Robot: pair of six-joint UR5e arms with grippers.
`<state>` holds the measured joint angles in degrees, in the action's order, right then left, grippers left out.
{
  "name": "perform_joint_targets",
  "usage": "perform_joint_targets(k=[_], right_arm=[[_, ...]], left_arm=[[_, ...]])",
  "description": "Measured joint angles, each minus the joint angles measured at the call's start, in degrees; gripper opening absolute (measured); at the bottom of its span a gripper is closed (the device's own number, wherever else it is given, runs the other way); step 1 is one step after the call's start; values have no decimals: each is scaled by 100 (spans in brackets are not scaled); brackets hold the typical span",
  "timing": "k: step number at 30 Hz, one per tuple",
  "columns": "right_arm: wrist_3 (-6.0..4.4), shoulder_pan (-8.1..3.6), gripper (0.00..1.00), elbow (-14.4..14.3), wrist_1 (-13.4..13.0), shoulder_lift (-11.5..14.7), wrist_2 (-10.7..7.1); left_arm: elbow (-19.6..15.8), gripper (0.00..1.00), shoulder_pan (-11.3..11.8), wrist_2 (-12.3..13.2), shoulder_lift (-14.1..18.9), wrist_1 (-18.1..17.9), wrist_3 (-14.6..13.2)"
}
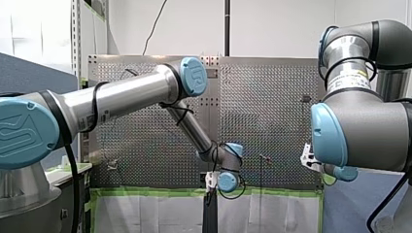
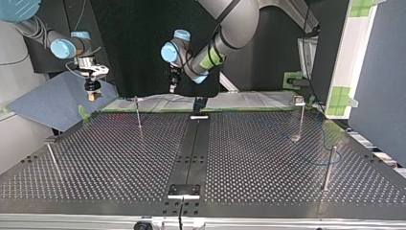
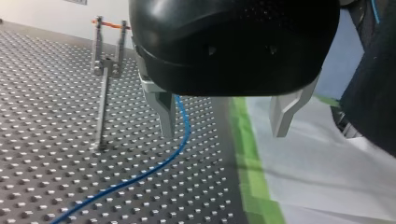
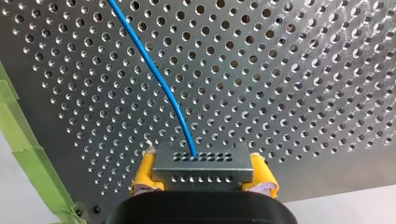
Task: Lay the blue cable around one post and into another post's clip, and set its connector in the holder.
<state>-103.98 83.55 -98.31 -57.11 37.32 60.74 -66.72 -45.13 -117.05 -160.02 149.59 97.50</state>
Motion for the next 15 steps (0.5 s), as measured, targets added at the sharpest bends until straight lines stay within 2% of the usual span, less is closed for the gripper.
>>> perform_joint_targets(k=[6,15], right_arm=[[0,7,0,0,-2,0,5],[-1,8,0,0,-3,0,9]], left_arm=[[297,100,-57,36,-218,115,46],[588,100,-146,178,-250,-140,27]])
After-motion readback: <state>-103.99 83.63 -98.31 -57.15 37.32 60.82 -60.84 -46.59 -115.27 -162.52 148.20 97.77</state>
